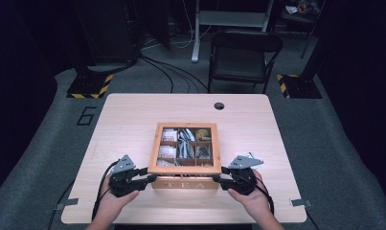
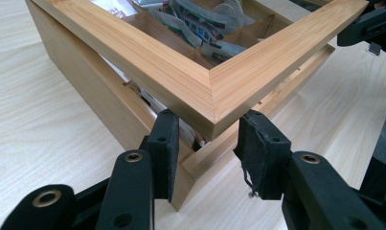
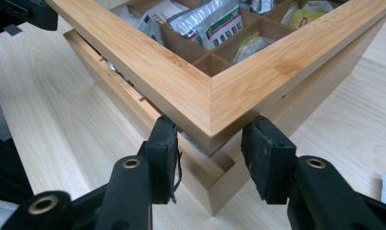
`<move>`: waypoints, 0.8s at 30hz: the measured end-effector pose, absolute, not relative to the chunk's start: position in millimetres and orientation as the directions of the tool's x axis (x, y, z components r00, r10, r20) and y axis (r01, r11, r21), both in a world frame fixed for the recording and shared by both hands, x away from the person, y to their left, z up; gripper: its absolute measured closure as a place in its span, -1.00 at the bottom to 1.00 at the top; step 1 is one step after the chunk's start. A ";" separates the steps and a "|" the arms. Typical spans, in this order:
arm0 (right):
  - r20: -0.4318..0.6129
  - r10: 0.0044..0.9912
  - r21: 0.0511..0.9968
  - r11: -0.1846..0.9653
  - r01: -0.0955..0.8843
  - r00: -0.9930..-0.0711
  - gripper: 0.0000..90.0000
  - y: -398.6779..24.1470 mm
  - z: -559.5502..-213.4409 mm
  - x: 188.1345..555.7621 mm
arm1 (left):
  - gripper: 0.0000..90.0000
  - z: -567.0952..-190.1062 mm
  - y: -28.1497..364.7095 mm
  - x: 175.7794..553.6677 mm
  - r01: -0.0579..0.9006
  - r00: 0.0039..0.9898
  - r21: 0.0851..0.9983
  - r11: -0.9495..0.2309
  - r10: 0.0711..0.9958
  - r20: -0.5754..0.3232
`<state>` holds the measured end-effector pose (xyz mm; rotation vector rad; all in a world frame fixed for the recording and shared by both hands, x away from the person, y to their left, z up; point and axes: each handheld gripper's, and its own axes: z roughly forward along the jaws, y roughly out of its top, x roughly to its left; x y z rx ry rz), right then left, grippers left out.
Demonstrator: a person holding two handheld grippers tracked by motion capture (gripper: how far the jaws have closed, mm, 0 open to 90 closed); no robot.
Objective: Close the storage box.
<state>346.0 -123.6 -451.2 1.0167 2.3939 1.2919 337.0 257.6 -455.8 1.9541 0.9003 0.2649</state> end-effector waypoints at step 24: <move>0.122 0.708 0.801 0.343 0.490 -0.696 0.15 -148.8 -454.5 336.1 | 0.18 -454.4 282.5 333.4 0.518 0.653 0.827 -0.219 0.726 -0.217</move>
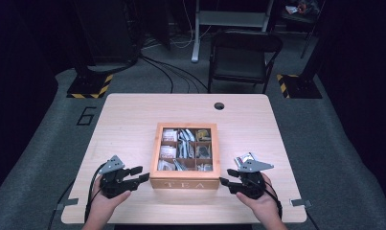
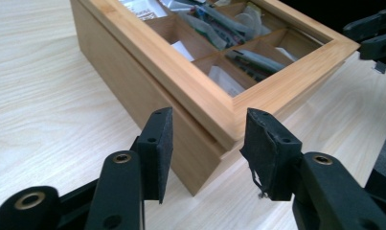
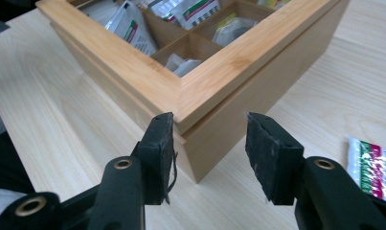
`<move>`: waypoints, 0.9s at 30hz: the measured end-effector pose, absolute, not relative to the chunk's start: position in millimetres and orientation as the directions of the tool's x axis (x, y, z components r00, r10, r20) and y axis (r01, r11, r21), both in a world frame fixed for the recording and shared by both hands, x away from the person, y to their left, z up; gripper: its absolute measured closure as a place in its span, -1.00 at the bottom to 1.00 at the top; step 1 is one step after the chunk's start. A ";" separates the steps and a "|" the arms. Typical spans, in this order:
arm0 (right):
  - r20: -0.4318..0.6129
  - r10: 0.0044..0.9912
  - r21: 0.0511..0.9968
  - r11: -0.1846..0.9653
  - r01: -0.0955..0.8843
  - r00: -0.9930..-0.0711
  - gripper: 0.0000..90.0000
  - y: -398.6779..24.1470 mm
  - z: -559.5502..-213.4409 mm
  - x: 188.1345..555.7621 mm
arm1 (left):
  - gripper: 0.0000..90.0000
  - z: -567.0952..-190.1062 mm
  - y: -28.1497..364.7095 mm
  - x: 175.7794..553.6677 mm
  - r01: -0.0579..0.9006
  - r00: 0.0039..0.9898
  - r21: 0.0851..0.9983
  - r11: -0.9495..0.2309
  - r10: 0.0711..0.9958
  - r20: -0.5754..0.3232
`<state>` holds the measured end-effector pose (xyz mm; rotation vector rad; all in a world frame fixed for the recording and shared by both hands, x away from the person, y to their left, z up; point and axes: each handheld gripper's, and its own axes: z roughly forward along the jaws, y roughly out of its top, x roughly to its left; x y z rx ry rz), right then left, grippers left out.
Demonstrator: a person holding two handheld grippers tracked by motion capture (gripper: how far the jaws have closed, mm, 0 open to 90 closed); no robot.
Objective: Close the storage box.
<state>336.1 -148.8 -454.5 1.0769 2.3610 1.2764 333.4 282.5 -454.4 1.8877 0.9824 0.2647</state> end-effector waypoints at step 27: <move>0.050 0.810 0.809 0.310 0.499 -0.585 0.04 -176.7 -466.7 352.2 | -0.02 -467.5 307.0 349.2 0.531 0.551 0.825 -0.193 0.818 -0.163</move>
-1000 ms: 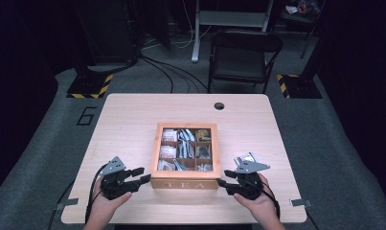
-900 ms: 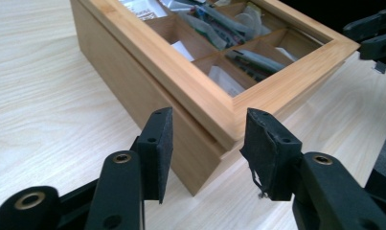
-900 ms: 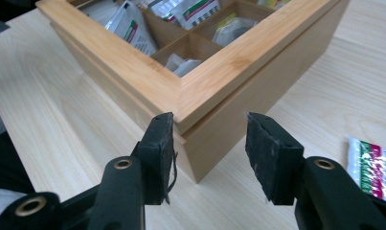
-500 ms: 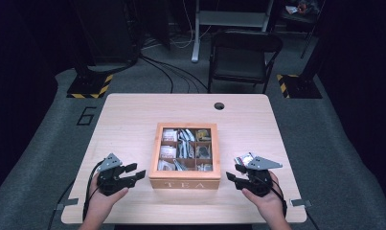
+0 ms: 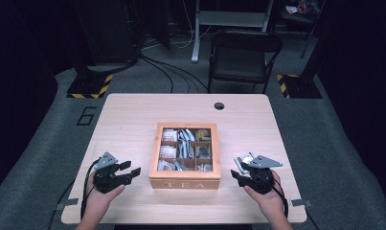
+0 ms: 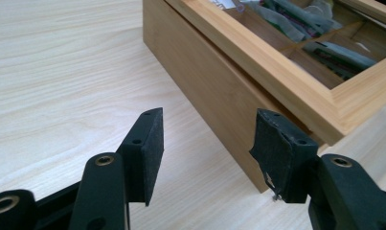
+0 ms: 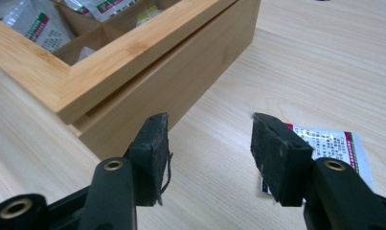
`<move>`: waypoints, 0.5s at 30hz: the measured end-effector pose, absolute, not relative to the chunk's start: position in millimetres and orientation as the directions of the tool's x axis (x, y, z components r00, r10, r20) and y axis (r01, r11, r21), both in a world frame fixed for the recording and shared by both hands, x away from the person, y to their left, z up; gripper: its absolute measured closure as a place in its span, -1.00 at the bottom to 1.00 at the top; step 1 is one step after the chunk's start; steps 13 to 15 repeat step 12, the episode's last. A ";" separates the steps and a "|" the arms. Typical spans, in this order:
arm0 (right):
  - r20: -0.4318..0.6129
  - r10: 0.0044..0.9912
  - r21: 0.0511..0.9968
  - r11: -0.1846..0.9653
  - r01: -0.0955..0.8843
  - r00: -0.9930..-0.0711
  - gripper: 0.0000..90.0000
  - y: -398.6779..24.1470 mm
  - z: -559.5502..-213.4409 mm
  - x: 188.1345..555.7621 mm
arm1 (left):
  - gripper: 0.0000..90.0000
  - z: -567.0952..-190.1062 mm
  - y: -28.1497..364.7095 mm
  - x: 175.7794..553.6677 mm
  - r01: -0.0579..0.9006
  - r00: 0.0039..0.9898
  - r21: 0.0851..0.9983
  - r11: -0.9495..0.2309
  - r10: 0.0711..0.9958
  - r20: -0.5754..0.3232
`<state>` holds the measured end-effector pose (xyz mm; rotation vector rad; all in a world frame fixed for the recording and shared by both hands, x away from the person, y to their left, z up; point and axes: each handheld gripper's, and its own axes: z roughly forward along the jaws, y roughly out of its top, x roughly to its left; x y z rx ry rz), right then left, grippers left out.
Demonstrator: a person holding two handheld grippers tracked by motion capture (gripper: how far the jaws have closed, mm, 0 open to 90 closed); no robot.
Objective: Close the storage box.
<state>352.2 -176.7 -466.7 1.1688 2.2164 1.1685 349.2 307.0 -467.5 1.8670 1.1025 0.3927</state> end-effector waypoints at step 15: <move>0.037 0.809 0.787 0.338 0.516 -0.586 -0.02 -176.0 -477.0 354.2 | -0.06 -476.2 306.2 350.4 0.552 0.564 0.802 -0.226 0.810 -0.160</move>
